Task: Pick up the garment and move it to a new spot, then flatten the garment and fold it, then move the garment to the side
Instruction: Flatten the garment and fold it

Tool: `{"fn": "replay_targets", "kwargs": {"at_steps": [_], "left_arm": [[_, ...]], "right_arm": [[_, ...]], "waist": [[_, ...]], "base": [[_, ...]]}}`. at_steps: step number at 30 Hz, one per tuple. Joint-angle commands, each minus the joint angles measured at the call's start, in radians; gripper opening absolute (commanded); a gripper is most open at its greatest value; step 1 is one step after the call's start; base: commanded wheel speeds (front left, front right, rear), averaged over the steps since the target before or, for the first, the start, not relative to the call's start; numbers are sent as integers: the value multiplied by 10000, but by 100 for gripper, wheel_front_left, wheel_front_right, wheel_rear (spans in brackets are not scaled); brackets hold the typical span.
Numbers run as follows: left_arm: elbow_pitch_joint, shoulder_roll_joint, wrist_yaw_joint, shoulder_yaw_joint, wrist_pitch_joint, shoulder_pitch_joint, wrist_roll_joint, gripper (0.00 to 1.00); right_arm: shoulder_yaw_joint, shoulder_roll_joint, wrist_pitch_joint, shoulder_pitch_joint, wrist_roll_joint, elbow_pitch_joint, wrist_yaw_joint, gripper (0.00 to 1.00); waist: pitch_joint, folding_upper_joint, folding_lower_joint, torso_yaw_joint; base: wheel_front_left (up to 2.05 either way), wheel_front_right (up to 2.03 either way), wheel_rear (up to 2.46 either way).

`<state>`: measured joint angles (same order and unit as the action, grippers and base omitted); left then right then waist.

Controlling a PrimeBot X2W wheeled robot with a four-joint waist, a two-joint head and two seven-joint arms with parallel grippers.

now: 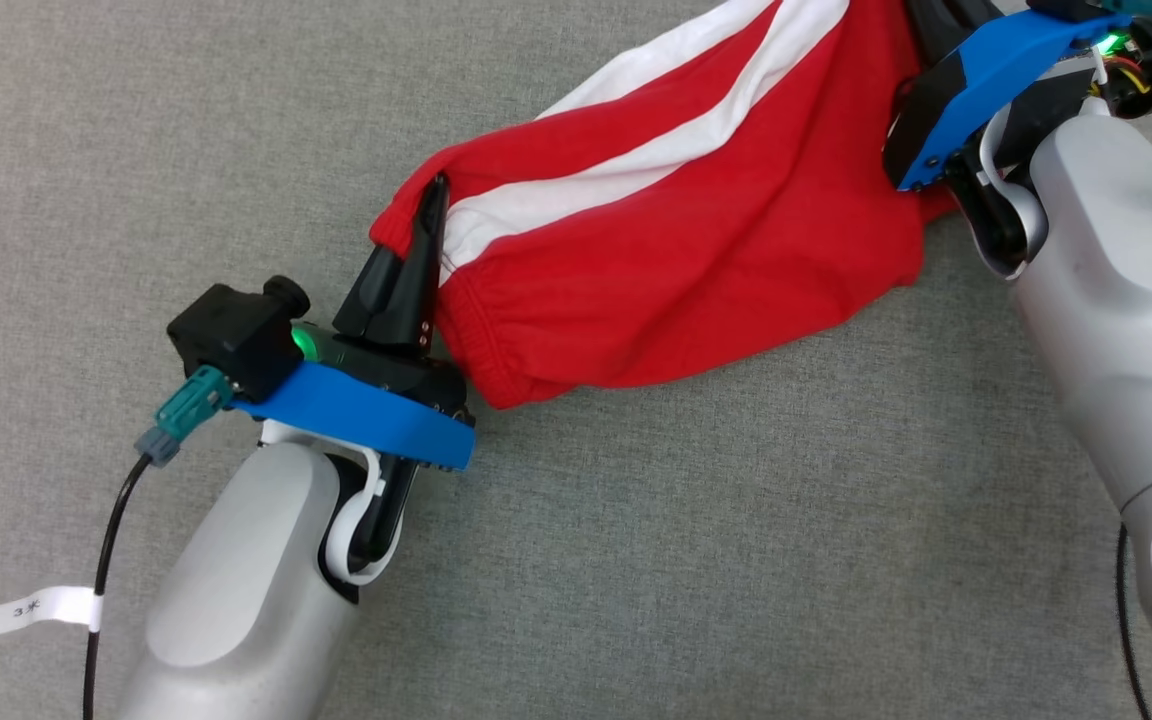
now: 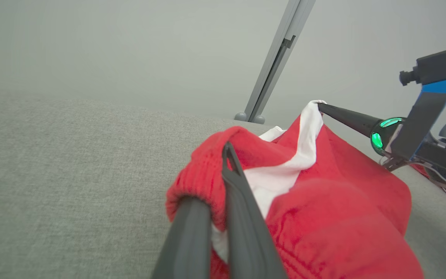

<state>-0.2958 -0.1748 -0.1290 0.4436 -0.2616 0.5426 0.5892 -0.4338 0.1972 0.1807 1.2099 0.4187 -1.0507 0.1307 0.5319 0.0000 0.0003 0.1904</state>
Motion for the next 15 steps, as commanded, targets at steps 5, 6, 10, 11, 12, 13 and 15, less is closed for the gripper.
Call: {"fn": "replay_targets", "kwargs": {"at_steps": [5,6,10,11,12,13,15], "left_arm": [[-432,135,-25,-86,-44,339,-300,50],[-498,156,-25,-99,-44,359,-386,100],[-640,193,-26,-228,-44,68,-720,100],[-660,186,-26,-256,-43,-58,-829,100],[-643,198,-26,-327,-44,-183,-932,100],[-609,211,-24,-419,-44,-292,-1053,100],[-517,289,-24,-572,-43,-565,-1302,100]], "right_arm": [[-175,-268,86,592,-77,-884,4,100],[-224,-271,169,599,-57,-999,4,100],[-559,-234,393,366,-8,-1249,3,100],[-650,-232,456,269,55,-1267,4,100],[-734,-214,495,161,119,-1261,4,100],[-808,-162,540,52,195,-1241,3,100],[-935,-29,604,-150,342,-1218,3,100]], "waist": [[58,0,-3,3],[35,0,-3,-10],[-152,0,-3,-88],[-215,0,-3,-117],[-274,0,-3,-144],[-340,0,-3,-168],[-472,0,-3,-195]], "base": [[0,0,0],[0,0,0],[0,0,0],[0,0,0],[0,0,0],[0,0,0],[0,0,0]]}}
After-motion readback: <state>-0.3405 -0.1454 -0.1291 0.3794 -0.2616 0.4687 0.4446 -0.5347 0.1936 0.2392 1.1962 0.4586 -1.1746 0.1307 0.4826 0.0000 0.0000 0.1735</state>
